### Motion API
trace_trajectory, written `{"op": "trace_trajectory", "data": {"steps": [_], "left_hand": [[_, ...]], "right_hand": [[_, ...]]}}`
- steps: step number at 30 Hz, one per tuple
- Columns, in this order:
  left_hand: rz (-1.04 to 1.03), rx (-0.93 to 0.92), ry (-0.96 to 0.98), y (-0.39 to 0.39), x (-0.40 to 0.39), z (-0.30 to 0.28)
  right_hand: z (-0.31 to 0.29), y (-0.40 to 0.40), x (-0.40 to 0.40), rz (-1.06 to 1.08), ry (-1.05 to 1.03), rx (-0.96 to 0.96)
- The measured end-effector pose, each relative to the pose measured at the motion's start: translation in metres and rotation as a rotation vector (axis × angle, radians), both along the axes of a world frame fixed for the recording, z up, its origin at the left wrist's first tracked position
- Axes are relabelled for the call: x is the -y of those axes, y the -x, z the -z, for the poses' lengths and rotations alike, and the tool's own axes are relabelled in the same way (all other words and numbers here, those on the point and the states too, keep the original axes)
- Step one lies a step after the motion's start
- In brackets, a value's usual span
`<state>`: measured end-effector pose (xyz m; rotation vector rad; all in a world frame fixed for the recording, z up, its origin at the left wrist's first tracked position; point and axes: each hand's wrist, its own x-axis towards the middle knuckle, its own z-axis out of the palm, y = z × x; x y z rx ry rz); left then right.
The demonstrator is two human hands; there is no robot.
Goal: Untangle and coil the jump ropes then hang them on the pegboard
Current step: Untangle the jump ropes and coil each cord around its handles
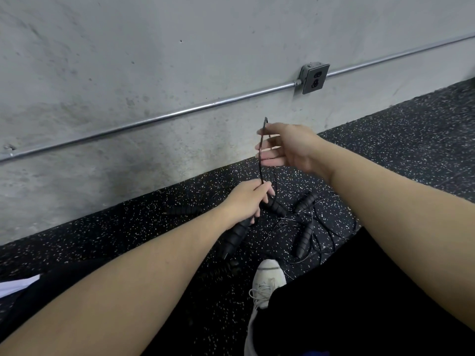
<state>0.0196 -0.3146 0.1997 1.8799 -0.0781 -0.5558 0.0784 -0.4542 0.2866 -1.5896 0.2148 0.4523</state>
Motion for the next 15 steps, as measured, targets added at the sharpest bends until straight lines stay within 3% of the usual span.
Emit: {"op": "trace_trajectory", "data": {"steps": [2, 4, 8, 11, 15], "left_hand": [[-0.067, -0.054, 0.096, -0.003, 0.000, -0.002], [-0.108, -0.084, 0.176, -0.005, 0.000, -0.006], [-0.197, -0.124, 0.337, -0.012, -0.003, -0.021], [-0.307, -0.199, 0.521, -0.021, -0.009, -0.033], [-0.441, -0.247, 0.684, -0.031, -0.019, -0.038]], "right_hand": [[0.004, -0.002, 0.002, -0.020, 0.102, -0.024], [0.007, 0.000, 0.008, -0.154, 0.382, 0.034], [0.011, 0.007, 0.012, -0.691, 0.858, 0.079], [0.015, 0.010, 0.015, -0.848, 0.919, 0.010], [0.011, 0.009, 0.015, -0.741, 0.873, 0.126]]}}
